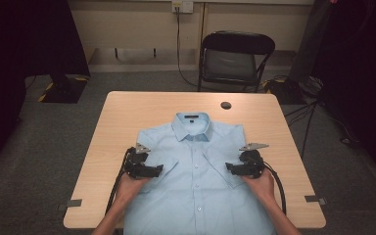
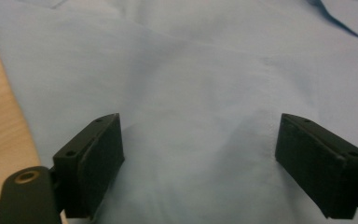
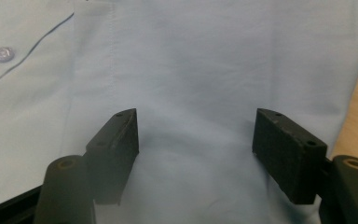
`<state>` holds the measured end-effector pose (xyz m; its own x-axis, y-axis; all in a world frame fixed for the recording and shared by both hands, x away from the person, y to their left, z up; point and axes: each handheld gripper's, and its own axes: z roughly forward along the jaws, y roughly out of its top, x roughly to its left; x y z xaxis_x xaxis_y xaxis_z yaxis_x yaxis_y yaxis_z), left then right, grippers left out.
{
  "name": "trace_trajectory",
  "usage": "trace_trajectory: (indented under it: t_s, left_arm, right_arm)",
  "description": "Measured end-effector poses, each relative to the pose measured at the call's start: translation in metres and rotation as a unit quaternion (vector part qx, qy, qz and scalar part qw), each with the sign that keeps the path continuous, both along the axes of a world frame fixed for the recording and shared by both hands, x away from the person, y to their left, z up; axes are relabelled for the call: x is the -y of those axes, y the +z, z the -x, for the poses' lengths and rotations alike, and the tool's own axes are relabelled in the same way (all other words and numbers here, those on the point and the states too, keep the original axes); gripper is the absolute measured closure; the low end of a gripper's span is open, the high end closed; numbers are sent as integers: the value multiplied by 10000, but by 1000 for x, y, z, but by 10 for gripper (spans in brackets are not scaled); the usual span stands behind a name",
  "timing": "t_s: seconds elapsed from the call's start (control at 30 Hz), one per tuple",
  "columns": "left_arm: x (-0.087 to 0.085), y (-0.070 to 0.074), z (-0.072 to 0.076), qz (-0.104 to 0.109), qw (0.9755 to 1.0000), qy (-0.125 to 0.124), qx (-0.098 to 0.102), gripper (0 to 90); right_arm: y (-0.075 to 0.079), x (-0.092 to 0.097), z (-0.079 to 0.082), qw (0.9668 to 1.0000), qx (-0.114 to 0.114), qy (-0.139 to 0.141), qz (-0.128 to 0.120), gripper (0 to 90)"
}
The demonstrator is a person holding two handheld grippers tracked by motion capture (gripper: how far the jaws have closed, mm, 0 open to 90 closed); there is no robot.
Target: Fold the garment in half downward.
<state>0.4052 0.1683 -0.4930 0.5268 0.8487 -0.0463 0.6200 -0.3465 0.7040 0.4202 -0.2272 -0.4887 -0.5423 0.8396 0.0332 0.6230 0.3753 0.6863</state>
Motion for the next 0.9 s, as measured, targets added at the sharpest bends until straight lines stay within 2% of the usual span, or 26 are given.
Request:
trace_trajectory:
  t_s: [0.07, 0.1, 0.13, 0.23, 0.3, 0.47, 0.6, 0.7, 0.9]
  left_arm:
    - [1, 0, 5, -82, 9999, -89, 37, 154]
    - [3, -1, 9, -194, 9996, -146, 133, 160]
    - [3, -2, 13, -138, 9997, -122, 166, 160]
    - [4, -2, 18, -157, 9997, -89, 144, 163]
    - [3, -2, 22, -164, 9997, -115, 145, 163]
    - [3, -1, 37, -165, 9997, -153, 101, 157]
    - [4, 0, 45, -205, 9997, -140, 32, 154]
    - [3, 1, 49, -251, 9995, -181, -40, 152]
    - [1, 1, 48, -333, 9993, 65, -170, 57]
  right_arm:
    - [-1, -3, 3, 9997, 117, 65, 185, 307]
    - [-2, -3, 5, 9998, 127, 62, 149, 302]
    - [-2, -2, 7, 9998, 162, 57, 136, 302]
    - [-5, -1, 13, 9996, 262, 34, 70, 302]
    - [-4, -1, 17, 9997, 244, 14, 87, 302]
    - [-3, 0, 30, 9995, 190, 214, 92, 292]
    - [-5, 1, 37, 9994, 257, 226, 56, 292]
    - [-3, 0, 41, 9993, 169, 319, 114, 284]
    - [-3, -2, 47, 9989, 141, 431, 119, 262]
